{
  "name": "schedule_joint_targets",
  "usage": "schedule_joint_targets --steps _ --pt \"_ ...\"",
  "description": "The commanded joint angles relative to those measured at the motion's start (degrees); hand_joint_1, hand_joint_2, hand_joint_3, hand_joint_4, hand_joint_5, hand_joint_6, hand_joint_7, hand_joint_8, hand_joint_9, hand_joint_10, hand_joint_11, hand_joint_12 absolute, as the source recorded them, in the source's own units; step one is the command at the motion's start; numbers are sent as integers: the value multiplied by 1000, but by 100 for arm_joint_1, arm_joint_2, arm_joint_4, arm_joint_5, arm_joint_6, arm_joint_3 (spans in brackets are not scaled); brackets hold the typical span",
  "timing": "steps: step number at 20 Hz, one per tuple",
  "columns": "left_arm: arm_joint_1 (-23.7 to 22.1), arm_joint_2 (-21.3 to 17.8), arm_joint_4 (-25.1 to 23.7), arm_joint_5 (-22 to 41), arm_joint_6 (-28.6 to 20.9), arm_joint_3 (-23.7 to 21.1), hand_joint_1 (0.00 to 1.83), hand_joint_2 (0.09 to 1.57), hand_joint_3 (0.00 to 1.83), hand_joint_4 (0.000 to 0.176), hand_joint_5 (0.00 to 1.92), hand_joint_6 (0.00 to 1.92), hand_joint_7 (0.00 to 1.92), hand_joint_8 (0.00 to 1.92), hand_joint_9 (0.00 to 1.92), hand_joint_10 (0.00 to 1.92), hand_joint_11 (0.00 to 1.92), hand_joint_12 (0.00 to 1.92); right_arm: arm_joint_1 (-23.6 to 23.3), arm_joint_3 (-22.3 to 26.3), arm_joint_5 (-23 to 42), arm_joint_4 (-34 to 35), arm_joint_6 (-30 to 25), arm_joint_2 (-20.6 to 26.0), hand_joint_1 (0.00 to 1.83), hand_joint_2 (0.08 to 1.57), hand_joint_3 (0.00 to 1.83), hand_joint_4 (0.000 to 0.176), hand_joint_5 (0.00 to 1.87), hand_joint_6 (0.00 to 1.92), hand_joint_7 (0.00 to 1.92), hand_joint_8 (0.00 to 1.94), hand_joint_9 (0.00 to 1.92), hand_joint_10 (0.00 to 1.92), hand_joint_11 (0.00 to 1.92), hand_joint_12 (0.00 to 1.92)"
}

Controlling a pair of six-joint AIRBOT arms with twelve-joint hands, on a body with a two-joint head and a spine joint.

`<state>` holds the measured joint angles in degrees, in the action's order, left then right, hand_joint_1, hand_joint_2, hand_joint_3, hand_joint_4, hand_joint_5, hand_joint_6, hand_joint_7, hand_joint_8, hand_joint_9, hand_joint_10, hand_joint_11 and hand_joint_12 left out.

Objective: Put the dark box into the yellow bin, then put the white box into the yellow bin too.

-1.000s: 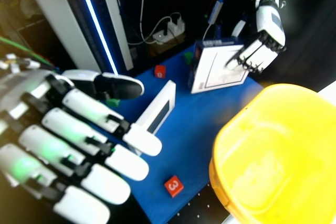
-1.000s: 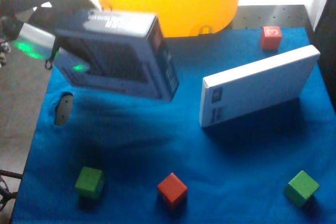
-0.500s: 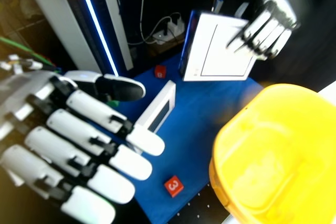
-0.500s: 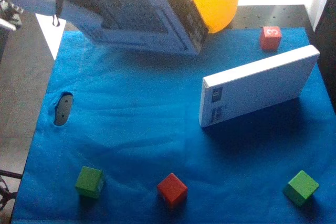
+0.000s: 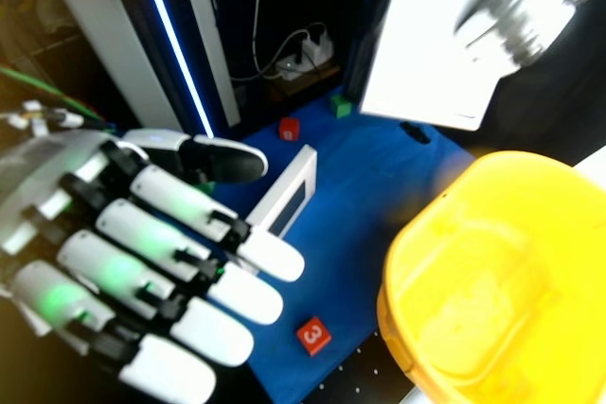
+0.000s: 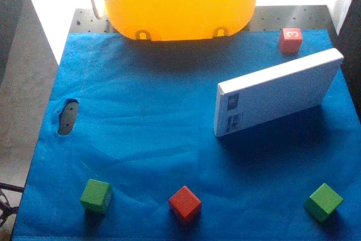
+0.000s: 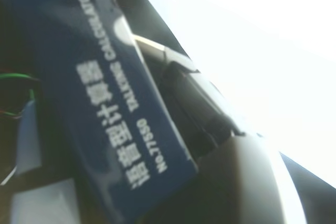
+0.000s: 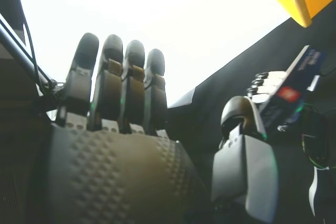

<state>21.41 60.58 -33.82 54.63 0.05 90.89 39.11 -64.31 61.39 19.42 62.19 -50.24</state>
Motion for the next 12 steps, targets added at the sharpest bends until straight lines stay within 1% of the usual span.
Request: schedule_joint_targets --steps 1,2,3,4,5,6,7,8,9,10,11,12 --pt "-179 31 419 383 -25 46 1731 1094 0 0 606 363 675 318 725 1202 839 1522 -74 -45 681 -47 -21 -8 205 1055 5 0 516 2 497 1 412 0 101 519" --pt "-262 44 390 313 -23 76 1515 1167 10 0 619 1200 666 1029 812 1224 886 1558 -74 -46 681 -47 -21 -14 207 1056 0 0 519 0 492 3 405 2 61 581" --pt "-399 80 334 226 -17 134 1697 1104 10 0 487 787 611 625 749 1192 811 1588 -74 -53 681 -47 -21 -26 208 1063 0 0 524 0 495 0 406 0 19 678" --pt "-500 112 285 159 -16 181 1732 1099 2 0 371 590 579 318 703 1228 814 1560 -74 -61 681 -47 -21 -38 196 1079 5 0 528 1 502 2 405 0 3 703" --pt "-648 161 186 34 -9 249 1740 1093 2 0 330 655 586 160 701 1226 822 1545 -74 -72 681 -47 -21 -64 189 1102 10 0 522 0 500 1 407 1 0 717" --pt "-719 185 142 -23 -8 278 1741 1084 0 0 348 659 670 155 748 1166 822 1559 -74 -76 681 -47 -21 -78 188 1099 4 0 525 1 506 2 415 3 0 750" --pt "-814 217 103 -96 44 302 1740 1066 3 0 407 612 758 179 782 1126 854 1518 -74 -77 681 -47 -21 -96 161 1102 2 0 516 0 508 1 423 3 0 780" --pt "-870 237 95 -140 146 311 1639 1101 1 0 485 647 673 1013 876 1103 929 1470 -74 -77 681 -48 -21 -104 143 1104 1 0 517 1 510 1 430 5 14 787" --pt "-919 281 90 -181 259 335 1501 1175 0 0 544 1322 665 1198 886 1132 918 1533 -74 -77 681 -48 -22 -109 141 1096 1 0 528 0 518 0 436 2 42 753" --pt "-954 340 29 -202 319 387 1473 1198 3 0 541 1470 662 1240 887 1151 848 1642 -74 -81 681 -48 -22 -121 116 1082 1 0 537 0 530 0 452 1 104 671" --pt "-961 400 2 -190 341 440 1472 1186 0 0 594 1452 687 1213 925 1093 858 1615 -74 -84 681 -50 -22 -132 106 1088 0 0 533 1 528 2 450 2 140 601" --pt "-961 509 -7 -184 341 535 1372 1176 0 0 723 1350 726 1208 982 1142 874 1421 -74 -85 681 -69 -23 -144 70 1123 0 0 519 1 520 1 475 1 200 518"
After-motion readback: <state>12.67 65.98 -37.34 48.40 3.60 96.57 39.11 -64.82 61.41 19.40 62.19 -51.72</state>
